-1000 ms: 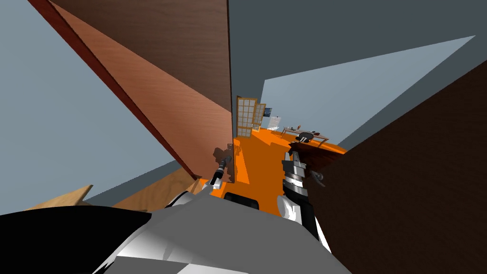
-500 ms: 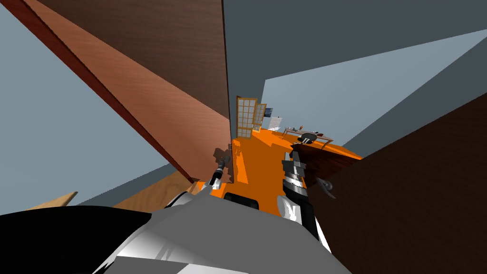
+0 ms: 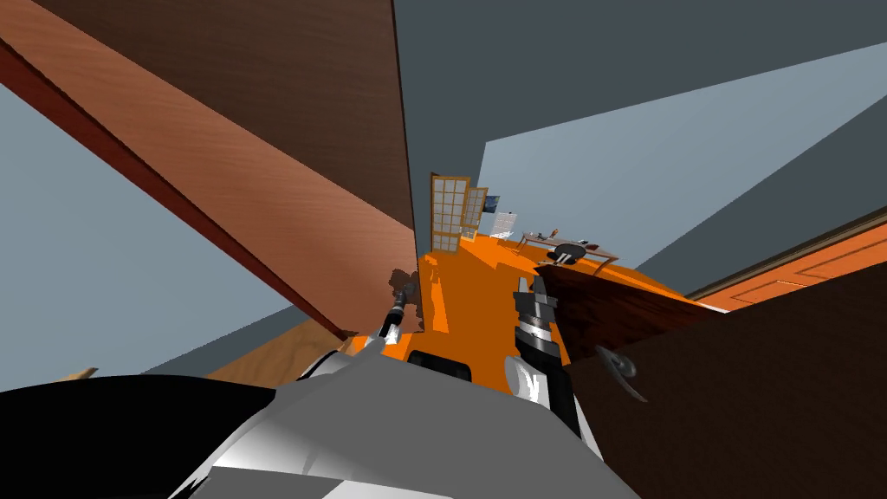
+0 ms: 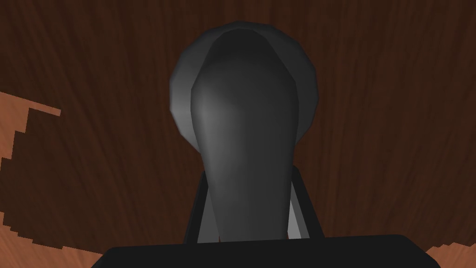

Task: Push the door open

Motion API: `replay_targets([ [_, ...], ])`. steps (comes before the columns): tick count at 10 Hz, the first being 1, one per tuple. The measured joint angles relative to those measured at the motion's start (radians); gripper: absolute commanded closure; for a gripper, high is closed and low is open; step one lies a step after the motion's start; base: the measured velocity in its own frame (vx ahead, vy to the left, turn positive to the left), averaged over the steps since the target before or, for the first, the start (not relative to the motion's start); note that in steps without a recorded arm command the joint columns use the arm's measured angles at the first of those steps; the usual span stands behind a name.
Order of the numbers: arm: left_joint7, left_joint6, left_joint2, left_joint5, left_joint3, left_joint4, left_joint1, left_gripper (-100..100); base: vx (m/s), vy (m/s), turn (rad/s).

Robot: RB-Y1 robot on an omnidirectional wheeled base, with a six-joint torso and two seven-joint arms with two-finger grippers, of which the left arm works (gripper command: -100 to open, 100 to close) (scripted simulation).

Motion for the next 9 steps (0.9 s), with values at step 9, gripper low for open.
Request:
replay_targets([
  [9,-0.034,-0.004,0.018,0.055,0.084,0.005,0.007,100,0.19,-0.047,0.05],
])
